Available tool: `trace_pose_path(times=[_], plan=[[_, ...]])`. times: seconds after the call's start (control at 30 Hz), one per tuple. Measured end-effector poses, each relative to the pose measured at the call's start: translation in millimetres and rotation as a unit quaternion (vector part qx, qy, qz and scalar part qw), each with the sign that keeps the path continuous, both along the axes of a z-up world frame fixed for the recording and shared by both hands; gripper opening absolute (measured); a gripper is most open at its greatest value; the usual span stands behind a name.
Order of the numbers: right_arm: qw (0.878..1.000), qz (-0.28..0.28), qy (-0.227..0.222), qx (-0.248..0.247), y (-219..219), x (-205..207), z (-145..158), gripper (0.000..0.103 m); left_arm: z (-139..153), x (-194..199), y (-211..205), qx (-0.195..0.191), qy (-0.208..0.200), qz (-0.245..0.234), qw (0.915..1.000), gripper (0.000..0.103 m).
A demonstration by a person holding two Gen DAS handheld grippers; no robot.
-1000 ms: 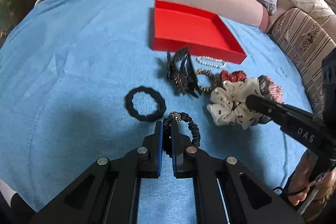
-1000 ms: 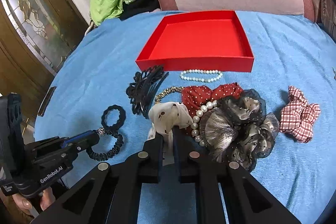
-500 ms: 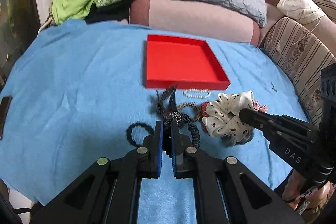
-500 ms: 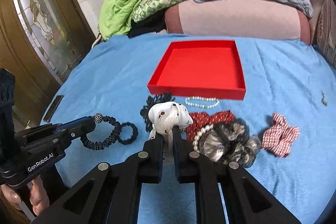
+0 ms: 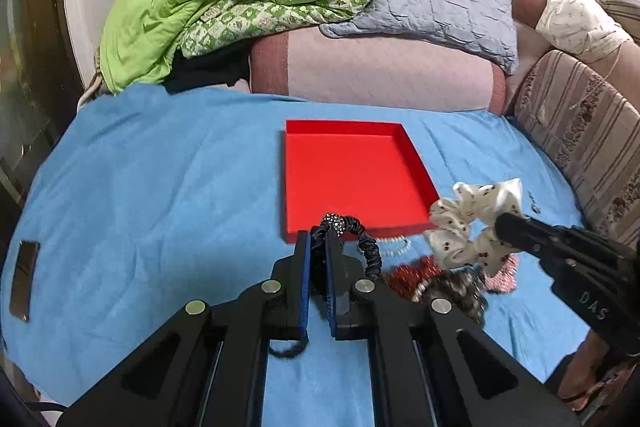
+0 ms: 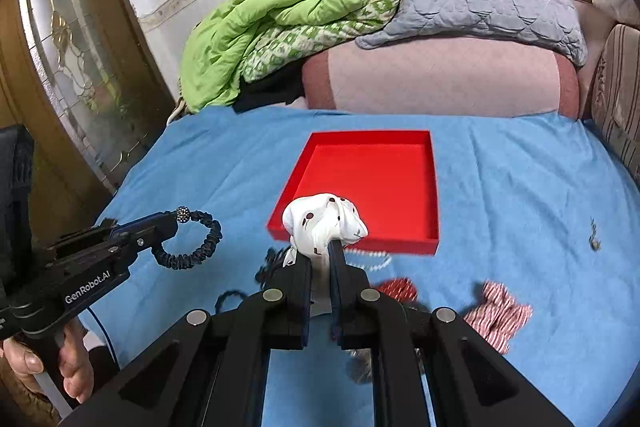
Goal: Organize jewelry
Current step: 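Carry the hair tie and white scrunchie with both tools into the red tray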
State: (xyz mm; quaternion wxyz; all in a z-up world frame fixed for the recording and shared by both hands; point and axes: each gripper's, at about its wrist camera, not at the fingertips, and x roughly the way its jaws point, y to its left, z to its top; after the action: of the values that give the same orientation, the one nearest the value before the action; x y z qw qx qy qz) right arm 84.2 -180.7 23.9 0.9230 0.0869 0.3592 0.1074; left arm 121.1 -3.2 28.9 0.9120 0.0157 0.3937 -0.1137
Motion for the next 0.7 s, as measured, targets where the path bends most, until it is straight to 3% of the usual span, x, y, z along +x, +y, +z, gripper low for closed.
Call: trace_pose_path(times=[0.4, 0.7], plan=[[0.999, -0.030, 0.008, -0.018, -15, 59, 0, 0.009, -11, 80, -24, 0.038, 0.002, 0.014, 0.9992, 0.007], [0.999, -0.036, 0.022, -0.030, -22, 123, -13, 0.009, -32, 148, -32, 0.039, 0.029, 0.017, 0.9987, 0.007]])
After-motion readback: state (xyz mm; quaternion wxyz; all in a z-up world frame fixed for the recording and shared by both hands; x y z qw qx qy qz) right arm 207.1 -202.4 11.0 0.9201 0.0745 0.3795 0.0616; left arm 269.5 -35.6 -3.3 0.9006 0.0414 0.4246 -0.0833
